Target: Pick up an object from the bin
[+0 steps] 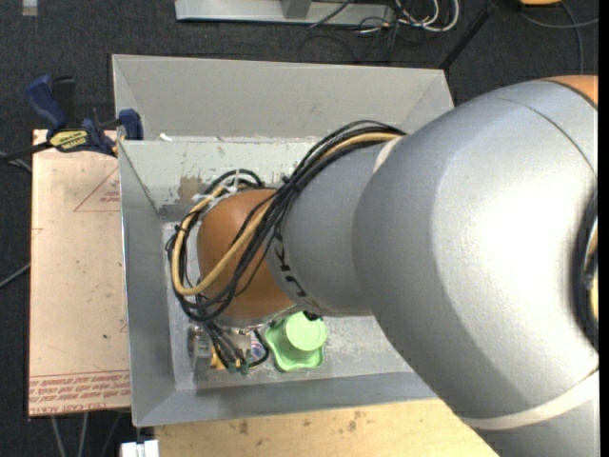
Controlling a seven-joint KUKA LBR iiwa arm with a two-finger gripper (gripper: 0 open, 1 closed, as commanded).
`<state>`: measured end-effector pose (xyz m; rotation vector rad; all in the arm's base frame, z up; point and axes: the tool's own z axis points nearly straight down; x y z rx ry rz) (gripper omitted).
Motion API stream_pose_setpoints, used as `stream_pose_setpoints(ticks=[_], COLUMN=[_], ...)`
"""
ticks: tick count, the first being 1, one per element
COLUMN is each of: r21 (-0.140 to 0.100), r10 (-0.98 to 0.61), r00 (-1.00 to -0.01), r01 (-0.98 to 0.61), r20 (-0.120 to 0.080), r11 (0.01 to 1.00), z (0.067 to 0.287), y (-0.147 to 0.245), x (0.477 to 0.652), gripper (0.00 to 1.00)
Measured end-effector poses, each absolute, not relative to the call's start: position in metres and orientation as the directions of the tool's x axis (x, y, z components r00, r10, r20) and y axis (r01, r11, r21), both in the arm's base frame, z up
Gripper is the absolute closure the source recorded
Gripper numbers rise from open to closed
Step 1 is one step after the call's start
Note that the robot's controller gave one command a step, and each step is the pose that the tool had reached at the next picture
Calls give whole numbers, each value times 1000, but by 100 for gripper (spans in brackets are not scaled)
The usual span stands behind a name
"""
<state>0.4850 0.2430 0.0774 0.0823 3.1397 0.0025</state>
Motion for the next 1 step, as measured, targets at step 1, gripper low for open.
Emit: stream_pose_setpoints(ticks=[1], r21=[4], r10=[53], r00=[-999], r01=[53], r20=[-5], r11=[999], z=[129], y=[244], x=[486], gripper=[100])
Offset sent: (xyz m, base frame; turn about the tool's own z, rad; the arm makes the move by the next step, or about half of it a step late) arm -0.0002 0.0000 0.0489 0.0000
